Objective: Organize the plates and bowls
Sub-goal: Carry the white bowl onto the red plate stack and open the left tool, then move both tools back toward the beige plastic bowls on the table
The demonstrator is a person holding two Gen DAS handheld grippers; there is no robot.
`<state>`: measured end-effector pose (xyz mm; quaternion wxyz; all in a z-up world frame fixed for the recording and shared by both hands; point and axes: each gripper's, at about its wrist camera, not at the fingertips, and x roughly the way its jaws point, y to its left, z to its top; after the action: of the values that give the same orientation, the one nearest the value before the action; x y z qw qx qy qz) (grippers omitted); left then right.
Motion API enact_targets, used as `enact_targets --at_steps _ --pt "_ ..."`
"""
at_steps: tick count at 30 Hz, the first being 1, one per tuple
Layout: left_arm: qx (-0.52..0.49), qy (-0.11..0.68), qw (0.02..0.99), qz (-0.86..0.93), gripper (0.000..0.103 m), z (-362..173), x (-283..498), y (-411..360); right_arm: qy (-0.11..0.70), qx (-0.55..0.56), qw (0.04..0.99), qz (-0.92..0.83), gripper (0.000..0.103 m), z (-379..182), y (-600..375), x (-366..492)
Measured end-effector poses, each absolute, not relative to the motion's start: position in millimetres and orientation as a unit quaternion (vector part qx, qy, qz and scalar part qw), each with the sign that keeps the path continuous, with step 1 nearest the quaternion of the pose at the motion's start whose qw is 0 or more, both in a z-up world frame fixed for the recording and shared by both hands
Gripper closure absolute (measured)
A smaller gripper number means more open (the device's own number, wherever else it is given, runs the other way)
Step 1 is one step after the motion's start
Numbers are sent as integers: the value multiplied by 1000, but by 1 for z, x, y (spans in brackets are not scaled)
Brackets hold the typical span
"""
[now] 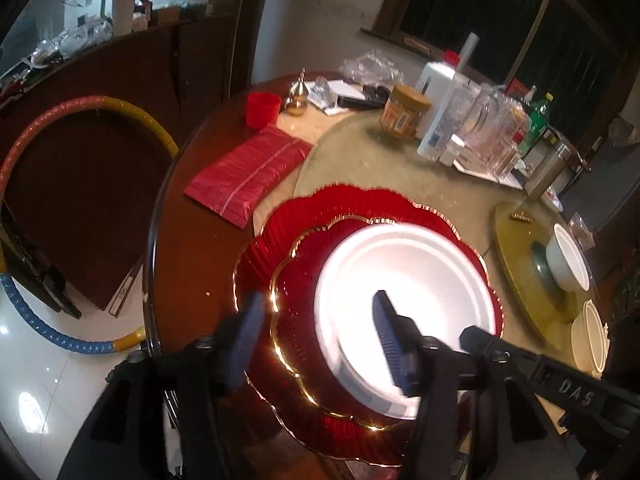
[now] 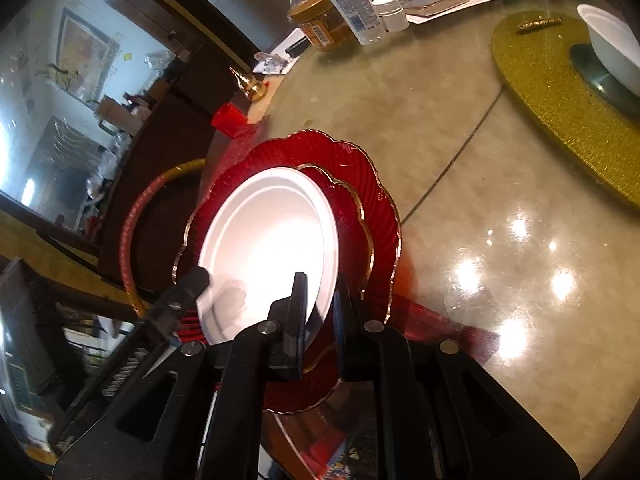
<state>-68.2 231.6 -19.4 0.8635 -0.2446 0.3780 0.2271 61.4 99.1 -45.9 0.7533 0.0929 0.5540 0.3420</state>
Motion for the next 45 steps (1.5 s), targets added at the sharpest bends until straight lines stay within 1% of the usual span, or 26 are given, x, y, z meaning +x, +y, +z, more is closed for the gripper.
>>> enact_targets --at_steps 1,2,3,4,6,8,10,17,23,32,34,40,45 --pt "-246 371 866 228 33 -17 -70 232 551 90 755 344 73 -44 99 60" --pt "-248 363 869 229 28 -14 -71 231 544 90 758 349 68 -42 100 59" --pt "-247 356 871 230 26 -12 -73 231 536 85 762 354 59 -38 100 57" --pt "-247 351 873 231 25 -10 -74 230 532 80 765 354 43 -35 101 55" --pt "-249 338 877 232 25 -4 -77 230 516 63 777 355 39 -27 100 51" --pt "-253 322 881 235 24 0 -81 231 503 54 790 347 39 -20 95 49" --pt "-257 306 886 234 24 6 -84 230 492 68 797 343 39 -16 87 50" --pt "-244 285 904 207 23 18 -76 208 458 171 799 351 39 -5 36 55" --pt "-217 305 911 172 23 18 -52 173 458 217 792 339 39 -14 -5 62" --pt "-124 337 924 134 23 18 -12 102 461 241 801 298 39 -21 -71 74" --pt "-110 341 926 122 23 17 -5 88 458 246 806 283 26 -21 -89 77" --pt "-68 370 922 89 23 7 20 47 454 269 814 243 26 -25 -134 81" --pt "-66 400 912 55 23 -1 40 25 452 281 817 222 26 -25 -165 81"
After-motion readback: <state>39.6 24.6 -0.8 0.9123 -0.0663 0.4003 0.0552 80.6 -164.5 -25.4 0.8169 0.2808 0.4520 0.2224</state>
